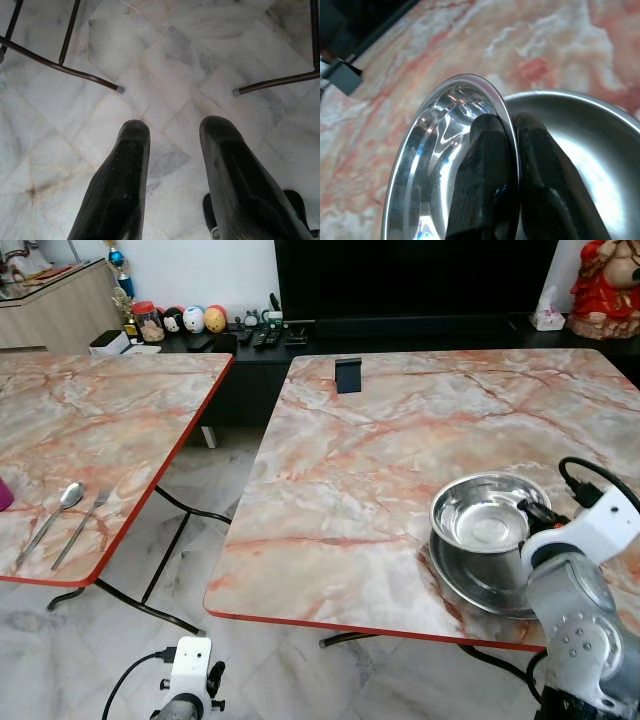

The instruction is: Setting the table

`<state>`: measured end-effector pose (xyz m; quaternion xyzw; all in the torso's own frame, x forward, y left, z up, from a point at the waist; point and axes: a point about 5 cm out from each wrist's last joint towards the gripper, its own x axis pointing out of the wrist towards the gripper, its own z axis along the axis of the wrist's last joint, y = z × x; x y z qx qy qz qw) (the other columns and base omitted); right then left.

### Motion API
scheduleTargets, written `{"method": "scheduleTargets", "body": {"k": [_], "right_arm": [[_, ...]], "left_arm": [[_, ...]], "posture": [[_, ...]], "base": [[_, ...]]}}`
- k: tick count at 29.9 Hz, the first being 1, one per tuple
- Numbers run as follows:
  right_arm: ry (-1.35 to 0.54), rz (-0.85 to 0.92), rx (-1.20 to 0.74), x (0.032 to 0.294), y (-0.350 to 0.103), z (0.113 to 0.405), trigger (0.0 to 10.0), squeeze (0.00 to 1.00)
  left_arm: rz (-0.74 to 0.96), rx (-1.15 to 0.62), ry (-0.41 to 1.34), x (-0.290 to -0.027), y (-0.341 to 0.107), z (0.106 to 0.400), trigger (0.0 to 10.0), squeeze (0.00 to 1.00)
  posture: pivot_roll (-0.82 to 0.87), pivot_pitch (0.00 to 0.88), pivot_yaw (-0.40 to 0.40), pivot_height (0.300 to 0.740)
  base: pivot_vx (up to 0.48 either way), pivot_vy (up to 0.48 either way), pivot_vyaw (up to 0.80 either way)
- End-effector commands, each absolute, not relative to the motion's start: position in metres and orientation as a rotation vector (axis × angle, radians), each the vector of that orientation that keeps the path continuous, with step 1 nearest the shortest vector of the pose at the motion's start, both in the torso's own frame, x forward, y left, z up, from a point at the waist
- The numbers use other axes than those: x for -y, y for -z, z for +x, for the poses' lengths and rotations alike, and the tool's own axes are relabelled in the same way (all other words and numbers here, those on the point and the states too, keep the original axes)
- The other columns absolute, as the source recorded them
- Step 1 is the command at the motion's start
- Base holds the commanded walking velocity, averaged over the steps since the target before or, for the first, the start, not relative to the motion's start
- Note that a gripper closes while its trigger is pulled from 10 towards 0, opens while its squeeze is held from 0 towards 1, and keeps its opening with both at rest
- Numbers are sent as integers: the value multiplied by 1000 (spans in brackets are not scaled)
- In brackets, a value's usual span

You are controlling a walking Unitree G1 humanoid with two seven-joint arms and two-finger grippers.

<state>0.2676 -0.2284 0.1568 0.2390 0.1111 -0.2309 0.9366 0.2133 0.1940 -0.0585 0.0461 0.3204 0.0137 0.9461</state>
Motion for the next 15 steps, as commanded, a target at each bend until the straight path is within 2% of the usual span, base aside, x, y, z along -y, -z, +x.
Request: {"method": "scheduleTargets", "body": {"k": [1, 15], "right_arm": [[486, 497, -208, 232, -160, 264, 10000, 0], [515, 482, -261, 236, -139, 259, 10000, 0]], "left_arm": [[118, -668, -3, -195, 60, 212, 10000, 0], [122, -668, 1, -195, 59, 213, 10000, 0]], "posture": [[-179, 0, 81, 740], [-176, 0, 81, 740]], "base": [[0, 0, 0], [0, 0, 0]]}}
